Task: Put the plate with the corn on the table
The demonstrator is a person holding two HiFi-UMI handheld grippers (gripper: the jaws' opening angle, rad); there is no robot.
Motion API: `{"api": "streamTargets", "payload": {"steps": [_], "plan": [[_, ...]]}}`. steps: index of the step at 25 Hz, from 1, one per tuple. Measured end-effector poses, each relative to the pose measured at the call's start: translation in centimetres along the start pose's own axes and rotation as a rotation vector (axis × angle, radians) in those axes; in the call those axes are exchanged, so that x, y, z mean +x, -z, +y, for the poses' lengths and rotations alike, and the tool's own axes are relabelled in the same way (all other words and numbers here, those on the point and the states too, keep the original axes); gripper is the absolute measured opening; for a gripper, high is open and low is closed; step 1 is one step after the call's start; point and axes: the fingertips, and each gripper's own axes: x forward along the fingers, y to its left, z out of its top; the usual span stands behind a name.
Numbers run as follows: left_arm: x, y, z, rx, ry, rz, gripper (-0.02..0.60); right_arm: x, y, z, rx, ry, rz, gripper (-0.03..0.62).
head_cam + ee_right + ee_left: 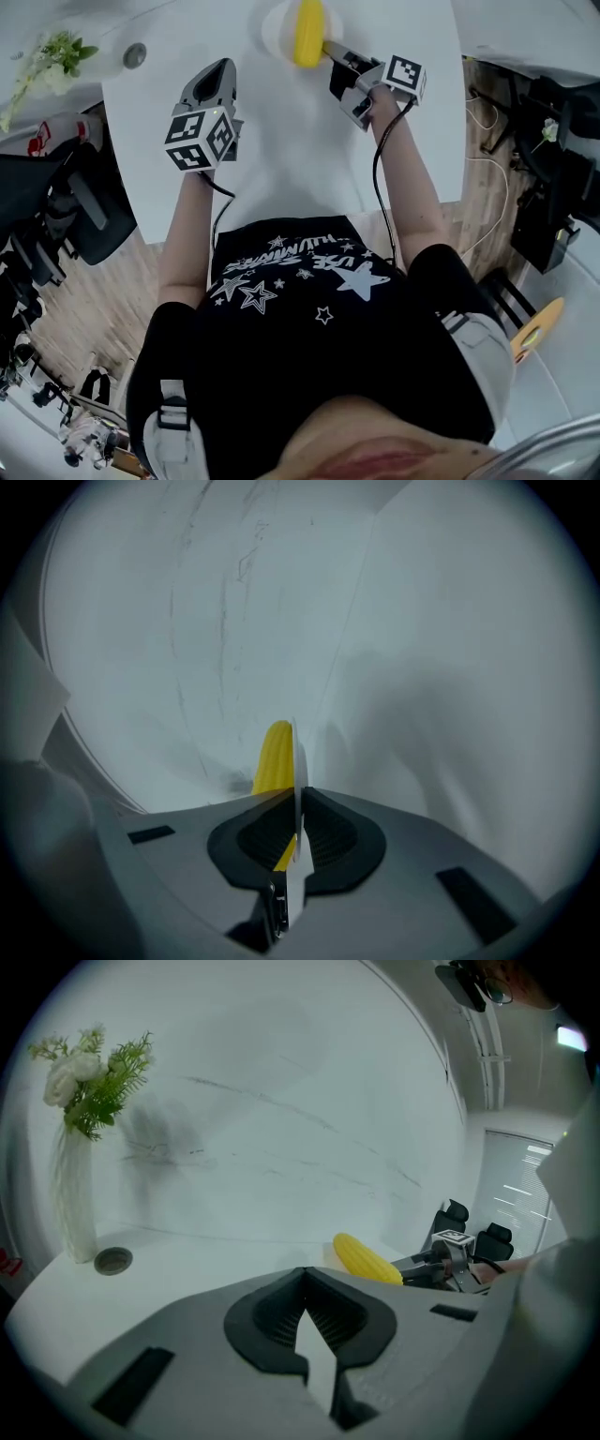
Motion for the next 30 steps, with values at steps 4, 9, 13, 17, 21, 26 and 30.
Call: {"api": "streamTargets", "payload": {"steps": [4, 9, 13, 17, 21, 26, 30], "plan": [[1.7, -0.1, -0.4, 0.002, 0.004, 0.012, 0.008, 0.2, -1.4, -1.0, 0.013, 0.015, -0.004, 0.021], [2.6, 0.0, -0.4, -0.005, 0.004, 0.020, 0.008, 0.4, -2.3, -1.8, 0.031, 0.033, -0.012, 0.020], [3.3, 0.0, -0.3, -0.010, 0.007, 0.024, 0.008, 0.5, -3.0, -2.4, 0.057, 0.044, -0.032, 0.021], [3.6, 0.3, -0.4, -0.011, 0.010, 0.031, 0.008, 0.4, -3.5, -2.9, 0.071, 0.062, -0.050, 0.020], [3.9, 0.4, -0.6, -0.012, 0.017, 0.037, 0.008, 0.5, -3.8, -3.3, 0.084, 0.078, -0.060, 0.020], [4.0, 0.8, -1.1, -0.017, 0.022, 0.046, 0.008, 0.7, -4.2, -3.7, 0.101, 0.099, -0.069, 0.021], [4.1, 0.9, -1.1, -0.020, 0.022, 0.046, 0.008, 1.0, -4.3, -3.9, 0.095, 0.112, -0.068, 0.020]]}}
